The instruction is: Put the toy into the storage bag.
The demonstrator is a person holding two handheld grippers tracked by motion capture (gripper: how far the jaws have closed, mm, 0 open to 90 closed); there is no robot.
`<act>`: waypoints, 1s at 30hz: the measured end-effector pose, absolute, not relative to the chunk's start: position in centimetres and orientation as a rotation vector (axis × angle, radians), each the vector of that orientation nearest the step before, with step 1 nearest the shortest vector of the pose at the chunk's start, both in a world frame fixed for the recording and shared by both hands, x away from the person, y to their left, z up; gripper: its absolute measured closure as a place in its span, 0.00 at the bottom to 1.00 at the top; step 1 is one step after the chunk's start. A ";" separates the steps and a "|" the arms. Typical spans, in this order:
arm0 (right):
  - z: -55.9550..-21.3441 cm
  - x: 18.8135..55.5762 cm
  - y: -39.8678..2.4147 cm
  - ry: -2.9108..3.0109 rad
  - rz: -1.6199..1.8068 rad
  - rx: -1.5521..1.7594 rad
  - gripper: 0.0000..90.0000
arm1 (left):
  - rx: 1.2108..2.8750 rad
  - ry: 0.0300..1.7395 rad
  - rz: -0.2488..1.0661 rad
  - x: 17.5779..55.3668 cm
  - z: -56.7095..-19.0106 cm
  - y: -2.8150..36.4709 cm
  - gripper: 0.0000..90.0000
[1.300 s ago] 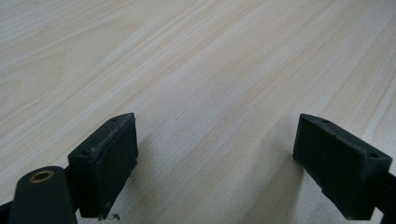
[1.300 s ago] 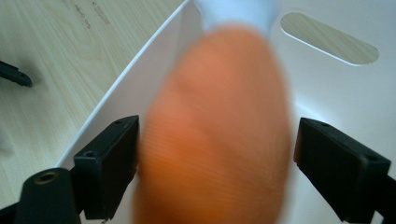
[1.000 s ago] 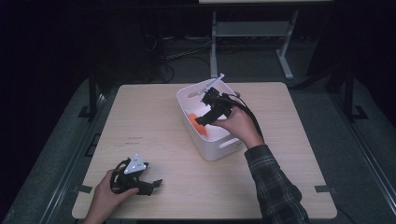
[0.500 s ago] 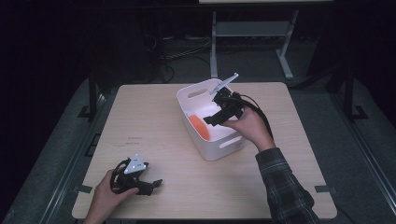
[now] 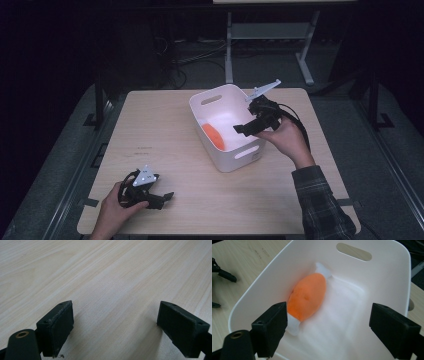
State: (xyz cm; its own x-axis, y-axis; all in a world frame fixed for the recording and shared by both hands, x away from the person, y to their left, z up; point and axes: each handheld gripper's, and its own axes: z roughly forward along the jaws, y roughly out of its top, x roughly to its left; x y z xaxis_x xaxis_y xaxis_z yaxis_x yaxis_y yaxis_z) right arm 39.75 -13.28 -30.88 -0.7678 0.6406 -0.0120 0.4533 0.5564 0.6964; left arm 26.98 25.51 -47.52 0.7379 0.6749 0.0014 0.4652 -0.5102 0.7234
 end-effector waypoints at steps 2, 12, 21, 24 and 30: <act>-30.8 39.5 -13.9 2.521 1.031 0.922 0.16 | 2.202 0.855 0.367 27.0 -47.5 25.5 0.14; -31.2 38.6 -16.6 2.475 1.083 0.969 0.16 | 2.204 0.854 0.367 27.0 -47.5 25.5 0.14; -31.9 37.7 -18.6 2.445 1.114 0.987 0.16 | 2.206 0.853 0.368 27.0 -47.5 25.5 0.14; -32.4 36.9 -19.6 2.426 1.136 1.012 0.15 | 2.206 0.853 0.368 27.0 -47.5 25.5 0.14; -33.5 36.2 -20.9 2.400 1.145 1.042 0.15 | 2.205 0.854 0.366 27.0 -47.5 25.5 0.14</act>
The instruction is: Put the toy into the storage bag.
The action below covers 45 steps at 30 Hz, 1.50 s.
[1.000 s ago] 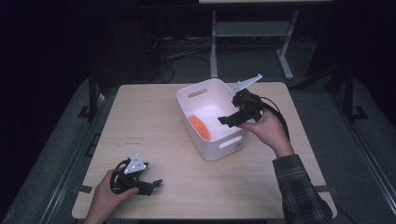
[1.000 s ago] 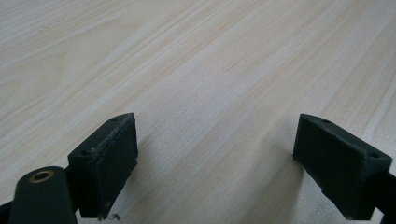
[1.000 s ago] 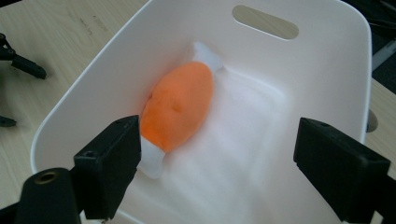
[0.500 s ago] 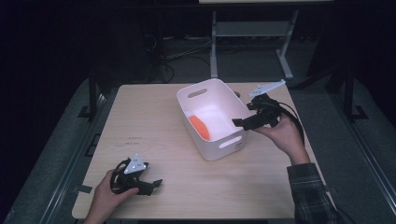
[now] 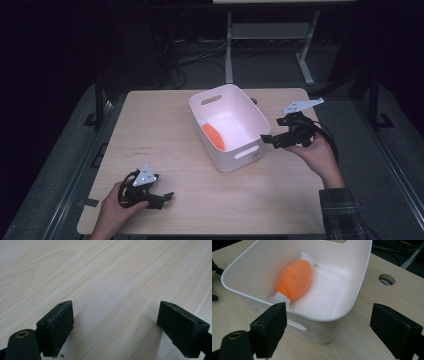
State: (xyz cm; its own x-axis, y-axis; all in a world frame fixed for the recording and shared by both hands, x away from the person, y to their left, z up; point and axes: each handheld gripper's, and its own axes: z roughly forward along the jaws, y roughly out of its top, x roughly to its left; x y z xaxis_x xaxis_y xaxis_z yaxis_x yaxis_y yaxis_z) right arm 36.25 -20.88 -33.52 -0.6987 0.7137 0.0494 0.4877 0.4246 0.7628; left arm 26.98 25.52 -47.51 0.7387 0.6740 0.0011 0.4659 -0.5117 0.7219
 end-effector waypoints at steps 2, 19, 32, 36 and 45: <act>-33.9 36.0 -21.2 2.391 1.155 1.049 0.15 | 2.205 0.855 0.366 27.0 -47.5 25.5 0.14; -37.7 34.0 -23.5 2.344 1.146 1.120 0.15 | 2.205 0.854 0.367 27.0 -47.5 25.5 0.14; -40.7 32.4 -24.8 2.325 1.125 1.138 0.14 | 2.206 0.855 0.365 27.0 -47.5 25.5 0.14; -41.4 31.9 -25.1 2.318 1.123 1.151 0.14 | 2.208 0.852 0.368 27.0 -47.5 25.5 0.14; -43.5 30.8 -25.5 2.317 1.093 1.177 0.14 | 2.208 0.854 0.366 27.0 -47.5 25.5 0.14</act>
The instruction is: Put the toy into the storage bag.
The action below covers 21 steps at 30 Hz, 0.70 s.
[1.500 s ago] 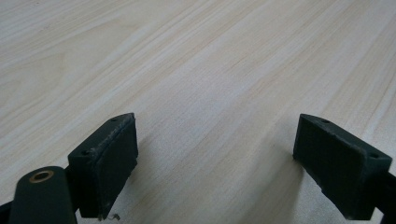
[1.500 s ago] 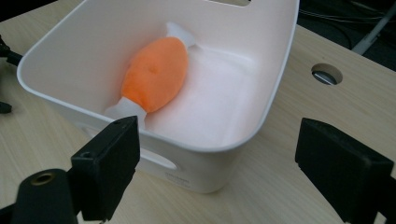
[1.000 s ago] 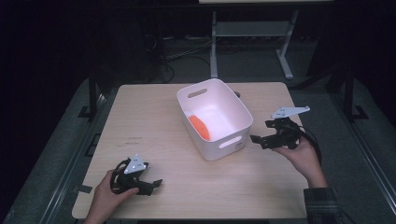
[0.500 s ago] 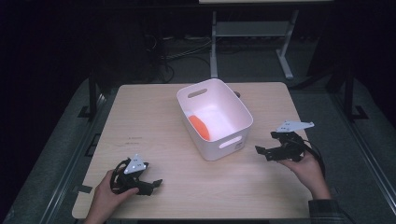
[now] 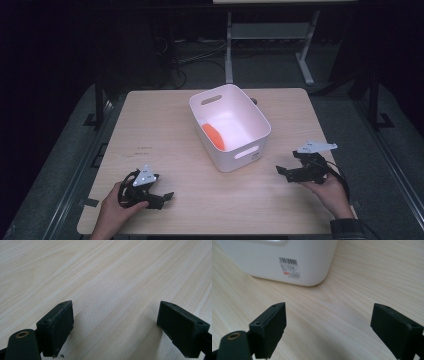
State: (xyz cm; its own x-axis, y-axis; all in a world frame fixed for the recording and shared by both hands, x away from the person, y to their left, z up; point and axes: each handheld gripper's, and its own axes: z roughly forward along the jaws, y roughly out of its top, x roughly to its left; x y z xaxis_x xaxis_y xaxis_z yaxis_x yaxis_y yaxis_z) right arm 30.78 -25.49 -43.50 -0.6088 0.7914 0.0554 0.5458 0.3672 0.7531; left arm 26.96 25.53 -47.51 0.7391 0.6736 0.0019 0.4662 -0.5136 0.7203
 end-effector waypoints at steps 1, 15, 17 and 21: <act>-43.7 30.7 -25.6 2.317 1.090 1.178 0.14 | 2.206 0.855 0.366 27.0 -47.5 25.5 0.14; -46.1 29.3 -26.2 2.312 1.042 1.211 0.14 | 2.207 0.854 0.366 27.0 -47.5 25.5 0.14; -46.4 29.0 -26.3 2.306 1.028 1.221 0.14 | 2.207 0.854 0.366 27.0 -47.5 25.5 0.14; -47.0 28.6 -26.5 2.304 1.016 1.228 0.14 | 2.207 0.854 0.366 27.0 -47.5 25.5 0.14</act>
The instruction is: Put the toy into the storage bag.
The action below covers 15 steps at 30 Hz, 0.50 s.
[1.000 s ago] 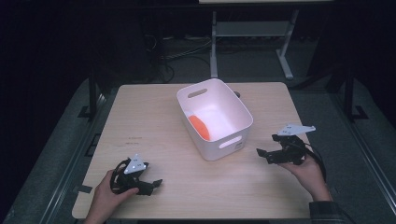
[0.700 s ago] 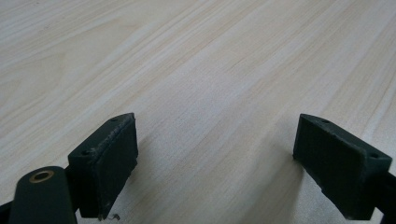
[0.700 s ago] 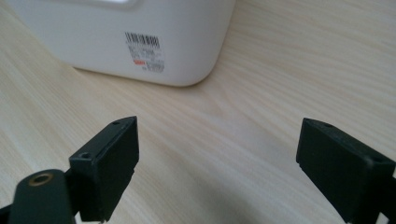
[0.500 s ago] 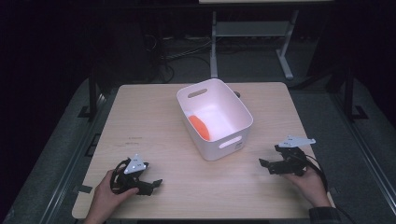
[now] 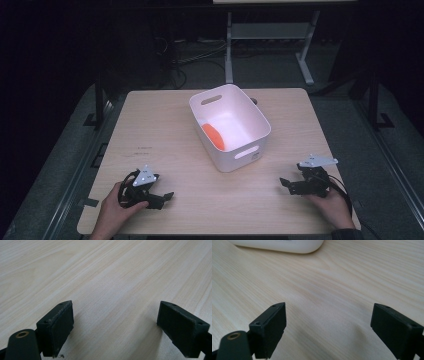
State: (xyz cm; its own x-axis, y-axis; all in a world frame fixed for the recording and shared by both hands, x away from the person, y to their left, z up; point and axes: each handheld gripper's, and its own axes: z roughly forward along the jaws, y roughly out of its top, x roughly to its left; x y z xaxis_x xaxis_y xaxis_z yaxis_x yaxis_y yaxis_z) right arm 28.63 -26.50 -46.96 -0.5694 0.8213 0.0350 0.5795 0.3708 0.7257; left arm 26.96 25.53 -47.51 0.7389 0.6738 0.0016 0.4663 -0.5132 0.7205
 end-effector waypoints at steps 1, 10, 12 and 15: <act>-47.1 28.6 -26.5 2.304 1.009 1.231 0.14 | 2.207 0.854 0.366 27.0 -47.5 25.5 0.14; -48.2 27.9 -26.8 2.304 0.982 1.242 0.09 | 2.207 0.854 0.366 27.0 -47.5 25.5 0.14; -48.3 27.9 -26.9 2.302 0.990 1.245 0.08 | 2.207 0.854 0.366 27.0 -47.5 25.5 0.14; -48.3 27.9 -27.0 2.303 0.990 1.245 0.08 | 2.208 0.854 0.366 27.0 -47.5 25.5 0.14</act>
